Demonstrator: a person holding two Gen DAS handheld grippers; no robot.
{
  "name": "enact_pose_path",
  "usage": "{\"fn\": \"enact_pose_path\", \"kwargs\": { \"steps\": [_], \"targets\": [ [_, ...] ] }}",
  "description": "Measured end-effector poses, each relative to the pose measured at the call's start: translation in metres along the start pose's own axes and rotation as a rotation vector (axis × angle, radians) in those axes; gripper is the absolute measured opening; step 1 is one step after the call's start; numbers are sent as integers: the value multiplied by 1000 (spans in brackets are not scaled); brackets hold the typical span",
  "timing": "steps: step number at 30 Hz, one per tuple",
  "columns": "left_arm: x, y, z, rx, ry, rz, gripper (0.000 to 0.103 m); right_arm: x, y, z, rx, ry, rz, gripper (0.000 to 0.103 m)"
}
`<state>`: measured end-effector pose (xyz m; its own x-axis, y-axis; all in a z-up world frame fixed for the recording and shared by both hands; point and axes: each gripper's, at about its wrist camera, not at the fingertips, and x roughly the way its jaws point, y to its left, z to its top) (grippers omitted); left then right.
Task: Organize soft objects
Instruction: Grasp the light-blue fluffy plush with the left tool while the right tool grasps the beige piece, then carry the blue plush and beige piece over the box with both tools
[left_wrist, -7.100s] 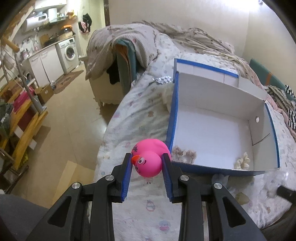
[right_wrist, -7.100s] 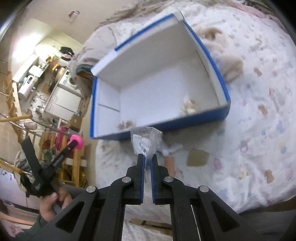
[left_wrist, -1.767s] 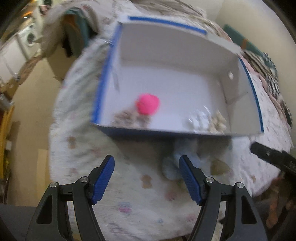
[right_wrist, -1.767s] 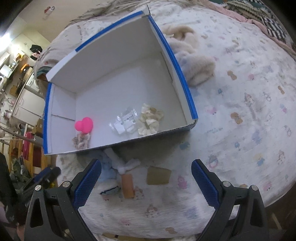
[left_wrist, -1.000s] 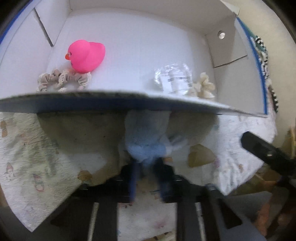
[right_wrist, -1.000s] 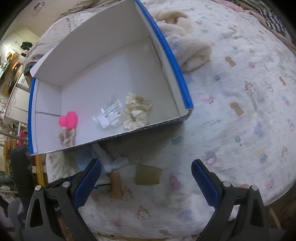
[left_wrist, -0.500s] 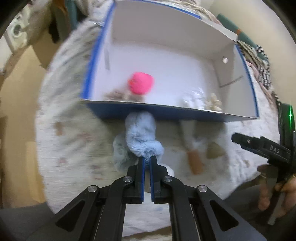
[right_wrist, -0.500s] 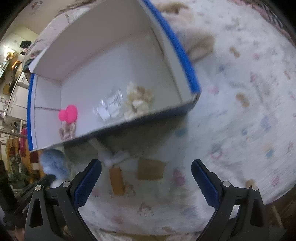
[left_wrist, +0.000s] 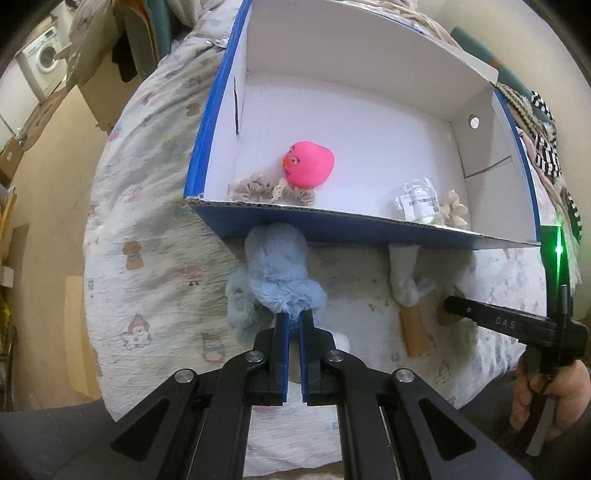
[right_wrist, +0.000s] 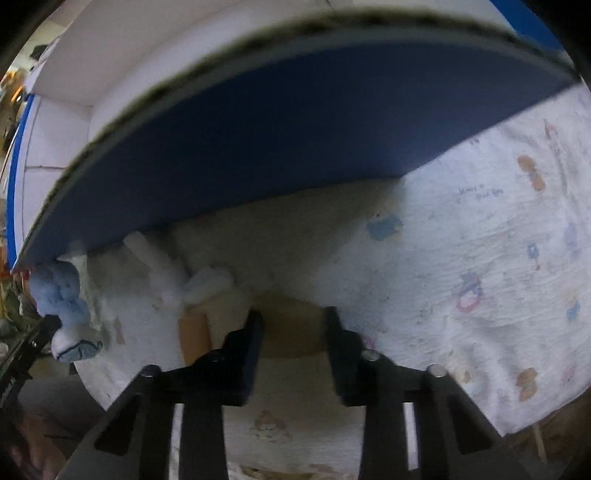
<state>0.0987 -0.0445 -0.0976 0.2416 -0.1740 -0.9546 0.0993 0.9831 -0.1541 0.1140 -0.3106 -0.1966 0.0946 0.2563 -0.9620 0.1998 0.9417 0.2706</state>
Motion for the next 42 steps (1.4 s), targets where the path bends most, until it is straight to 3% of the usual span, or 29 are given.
{"fn": "enact_pose_path", "kwargs": {
  "steps": [1, 2, 13, 22, 28, 34, 42],
  "targets": [
    [0, 0, 0, 2, -2, 2, 5, -2, 2, 0, -7, -2, 10, 12],
    [0, 0, 0, 4, -3, 4, 5, -4, 3, -1, -17, -9, 9, 8],
    [-13, 4, -8, -3, -37, 28, 5, -53, 1, -20, -54, -144, 91, 7],
    [-28, 18, -23, -69, -67, 55, 5, -100, 30, -29, -120, -272, 198, 7],
    [-60, 26, -28, -109, -181, 108, 5, -140, 43, -39, -193, -437, 306, 7],
    [-95, 33, -27, -141, -329, 189, 5, -173, 43, -41, -220, -568, 341, 7],
    [-115, 19, -1, -81, -396, 198, 5, -181, 37, -26, -184, -624, 392, 7]
  ]
}}
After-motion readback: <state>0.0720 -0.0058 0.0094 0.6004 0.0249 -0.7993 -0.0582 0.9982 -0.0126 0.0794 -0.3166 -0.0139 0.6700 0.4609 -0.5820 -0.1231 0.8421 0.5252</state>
